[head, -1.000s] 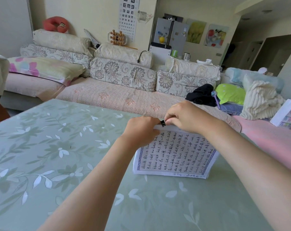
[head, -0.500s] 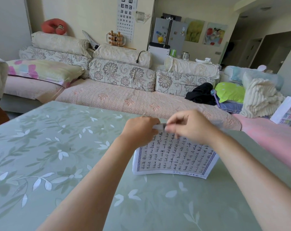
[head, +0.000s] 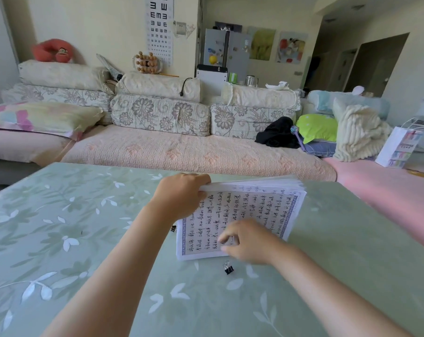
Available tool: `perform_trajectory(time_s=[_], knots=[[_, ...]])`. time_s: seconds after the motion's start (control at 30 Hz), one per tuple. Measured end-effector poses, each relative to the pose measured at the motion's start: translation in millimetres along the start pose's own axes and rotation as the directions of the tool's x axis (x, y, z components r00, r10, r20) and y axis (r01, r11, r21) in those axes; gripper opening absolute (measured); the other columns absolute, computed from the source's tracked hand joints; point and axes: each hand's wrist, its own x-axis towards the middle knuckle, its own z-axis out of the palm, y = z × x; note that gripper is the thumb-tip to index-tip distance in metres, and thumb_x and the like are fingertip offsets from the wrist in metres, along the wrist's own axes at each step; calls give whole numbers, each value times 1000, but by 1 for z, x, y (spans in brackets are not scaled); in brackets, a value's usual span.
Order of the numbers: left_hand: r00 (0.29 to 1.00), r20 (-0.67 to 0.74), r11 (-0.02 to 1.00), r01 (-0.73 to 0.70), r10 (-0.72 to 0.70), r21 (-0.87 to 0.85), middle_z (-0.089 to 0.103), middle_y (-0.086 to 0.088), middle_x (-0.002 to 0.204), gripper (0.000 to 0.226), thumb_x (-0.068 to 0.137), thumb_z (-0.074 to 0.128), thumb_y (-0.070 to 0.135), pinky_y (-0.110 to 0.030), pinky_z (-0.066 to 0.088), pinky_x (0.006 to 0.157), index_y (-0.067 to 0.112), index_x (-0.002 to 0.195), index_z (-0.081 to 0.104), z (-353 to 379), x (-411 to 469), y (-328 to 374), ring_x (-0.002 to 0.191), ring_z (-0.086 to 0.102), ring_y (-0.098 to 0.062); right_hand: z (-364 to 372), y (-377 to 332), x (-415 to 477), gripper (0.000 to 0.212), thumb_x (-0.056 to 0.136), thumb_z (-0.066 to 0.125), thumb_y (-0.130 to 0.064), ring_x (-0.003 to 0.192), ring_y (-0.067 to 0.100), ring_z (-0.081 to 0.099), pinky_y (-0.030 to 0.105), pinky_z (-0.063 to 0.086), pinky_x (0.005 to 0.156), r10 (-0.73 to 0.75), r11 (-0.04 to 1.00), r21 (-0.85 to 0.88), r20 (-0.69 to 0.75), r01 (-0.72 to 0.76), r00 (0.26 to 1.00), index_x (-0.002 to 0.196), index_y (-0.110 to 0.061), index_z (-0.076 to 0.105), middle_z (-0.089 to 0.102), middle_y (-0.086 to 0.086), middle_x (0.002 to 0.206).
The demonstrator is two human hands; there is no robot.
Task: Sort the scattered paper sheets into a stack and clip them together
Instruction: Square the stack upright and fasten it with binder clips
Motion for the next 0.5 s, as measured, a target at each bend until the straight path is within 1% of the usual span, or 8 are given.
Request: perform_trajectory(time_s=[0.03, 0.07, 0.1, 0.13, 0.2, 0.27, 0.37, 0.5], knots=[[1000, -3, 1000, -6, 6, -1, 62, 11, 98, 9, 98, 49, 34, -29, 34, 63, 32, 106, 53, 0, -1, 0, 79, 45, -15, -14, -4, 2, 8, 85, 67, -24, 67, -10, 52, 21, 42, 63, -136, 990, -73, -310, 119, 941, 89, -25, 74, 59, -21, 76], [1000, -5, 1000, -13, 13, 0, 61, 11, 98, 10, 98, 49, 35, -29, 34, 63, 32, 106, 53, 0, -1, 0, 79, 44, -15, -30, -7, 3, 6, 85, 66, -23, 70, -4, 54, 24, 45, 62, -264, 963, -204, -554, 178, 790, 85, -21, 72, 59, -17, 78], [1000, -6, 1000, -22, 22, 6, 62, 11, 98, 10, 98, 49, 35, -29, 34, 63, 32, 106, 53, 0, -2, 0, 79, 45, -14, -45, -10, 4, 12, 84, 64, -24, 81, 9, 57, 28, 47, 67, -355, 929, -328, -669, 169, 653, 91, -18, 71, 62, -8, 87], [1000, -9, 999, -30, 30, 11, 62, 11, 97, 10, 98, 48, 36, -29, 34, 63, 33, 107, 53, 0, -2, 0, 79, 46, -14, -57, -8, 7, 26, 84, 62, -29, 95, 17, 57, 33, 48, 80, -400, 898, -423, -665, 123, 630, 105, -15, 70, 62, 1, 103], [999, -5, 999, -43, 43, 17, 64, 11, 98, 12, 98, 48, 36, -28, 35, 63, 34, 109, 53, -1, -3, -1, 80, 49, -15, -76, 1, 11, 59, 87, 55, -45, 123, 23, 50, 40, 37, 106, -299, 851, -524, -443, 26, 845, 138, -16, 51, 53, 6, 134], [998, -3, 998, -60, 60, 15, 64, 11, 101, 16, 99, 48, 37, -29, 37, 64, 34, 113, 53, -1, -5, -1, 84, 53, -15, -78, 13, 13, 67, 93, 47, -55, 121, 22, 55, 42, 40, 105, -90, 839, -542, -245, -60, 965, 149, -21, 33, 56, 1, 138], [996, -20, 996, -90, 90, 12, 64, 13, 101, 19, 98, 48, 38, -28, 37, 65, 33, 114, 54, -3, -7, 0, 89, 58, -17, -75, 27, 15, 40, 98, 43, -57, 81, 20, 60, 35, 46, 69, -103, 845, -533, -232, -38, 967, 118, -22, 48, 66, -6, 100], [994, -87, 998, -68, 68, 2, 59, 14, 91, 18, 88, 55, 34, -26, 33, 58, 32, 105, 58, 0, -10, 0, 84, 58, -14, -76, 33, 19, 39, 94, 47, -57, 64, 18, 49, 33, 32, 56, -221, 840, -540, -254, 51, 942, 86, -20, 40, 53, -8, 74]])
